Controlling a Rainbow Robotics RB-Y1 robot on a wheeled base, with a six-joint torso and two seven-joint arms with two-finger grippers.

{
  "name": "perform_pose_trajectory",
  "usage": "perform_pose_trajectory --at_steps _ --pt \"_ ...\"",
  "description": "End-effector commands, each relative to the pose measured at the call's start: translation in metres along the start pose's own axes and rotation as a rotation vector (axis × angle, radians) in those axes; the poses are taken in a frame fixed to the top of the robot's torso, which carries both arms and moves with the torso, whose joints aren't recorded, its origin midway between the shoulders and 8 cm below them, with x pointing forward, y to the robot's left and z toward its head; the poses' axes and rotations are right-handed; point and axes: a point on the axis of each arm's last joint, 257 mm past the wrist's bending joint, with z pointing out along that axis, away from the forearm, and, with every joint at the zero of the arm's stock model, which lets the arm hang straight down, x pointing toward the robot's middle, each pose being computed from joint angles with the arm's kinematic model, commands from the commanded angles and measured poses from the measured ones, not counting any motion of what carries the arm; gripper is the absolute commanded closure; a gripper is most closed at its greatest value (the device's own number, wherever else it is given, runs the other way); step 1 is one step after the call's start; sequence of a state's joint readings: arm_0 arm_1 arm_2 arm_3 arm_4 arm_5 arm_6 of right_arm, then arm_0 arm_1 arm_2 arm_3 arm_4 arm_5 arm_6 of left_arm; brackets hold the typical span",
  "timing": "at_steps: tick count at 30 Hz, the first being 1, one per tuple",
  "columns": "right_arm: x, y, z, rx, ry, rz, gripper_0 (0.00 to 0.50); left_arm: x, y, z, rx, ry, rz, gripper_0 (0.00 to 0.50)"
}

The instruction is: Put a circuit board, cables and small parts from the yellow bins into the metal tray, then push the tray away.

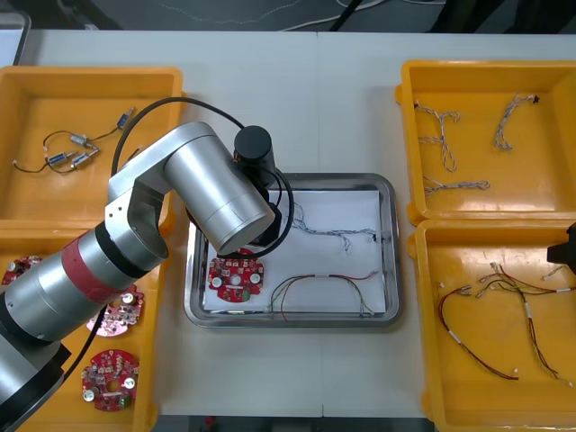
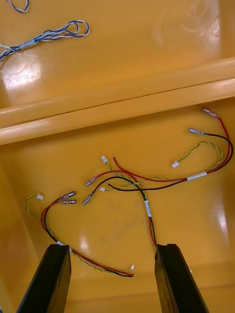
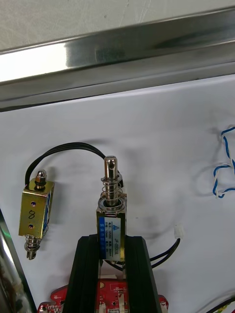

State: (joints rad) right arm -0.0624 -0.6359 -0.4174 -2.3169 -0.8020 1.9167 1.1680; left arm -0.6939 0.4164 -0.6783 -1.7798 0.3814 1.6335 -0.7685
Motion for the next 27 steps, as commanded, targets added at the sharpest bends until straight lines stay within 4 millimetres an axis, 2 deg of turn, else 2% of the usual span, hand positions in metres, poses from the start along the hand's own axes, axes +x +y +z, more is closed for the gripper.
perform_pose_trajectory --at_steps 1,5,7,9,11,12,13,20,27 --pt "0.001 -0.002 -0.007 0.004 -0.017 0.038 0.000 -0.020 -0.025 -0.014 0.035 -0.056 -0.032 0.391" --pt "0.001 -0.002 -0.007 0.004 -0.017 0.038 0.000 -0.021 -0.024 -0.014 0.032 -0.059 -0.034 0.293" --pt "0.001 -0.002 -0.007 0.004 -0.017 0.038 0.000 -0.021 -0.024 -0.014 0.030 -0.062 -0.034 0.182" --pt "0.001 -0.002 -0.007 0.004 -0.017 0.038 0.000 -0.022 -0.023 -0.014 0.029 -0.062 -0.033 0.114" --pt "0.001 -0.002 -0.007 0.004 -0.017 0.038 0.000 -0.022 -0.023 -0.014 0.028 -0.064 -0.033 0.079" --pt "0.001 -0.002 -0.007 0.004 -0.017 0.038 0.000 -0.023 -0.022 -0.014 0.027 -0.065 -0.034 0.022" --pt "0.001 -0.002 -0.007 0.004 -0.017 0.038 0.000 -0.023 -0.022 -0.014 0.027 -0.065 -0.034 0.000" --pt "0.001 -0.002 -0.007 0.004 -0.017 0.038 0.000 -0.027 -0.018 -0.021 0.024 -0.072 -0.043 0.000" --pt "0.001 -0.002 -0.007 0.004 -0.017 0.038 0.000 -0.030 -0.003 -0.052 0.029 -0.034 -0.052 0.000"
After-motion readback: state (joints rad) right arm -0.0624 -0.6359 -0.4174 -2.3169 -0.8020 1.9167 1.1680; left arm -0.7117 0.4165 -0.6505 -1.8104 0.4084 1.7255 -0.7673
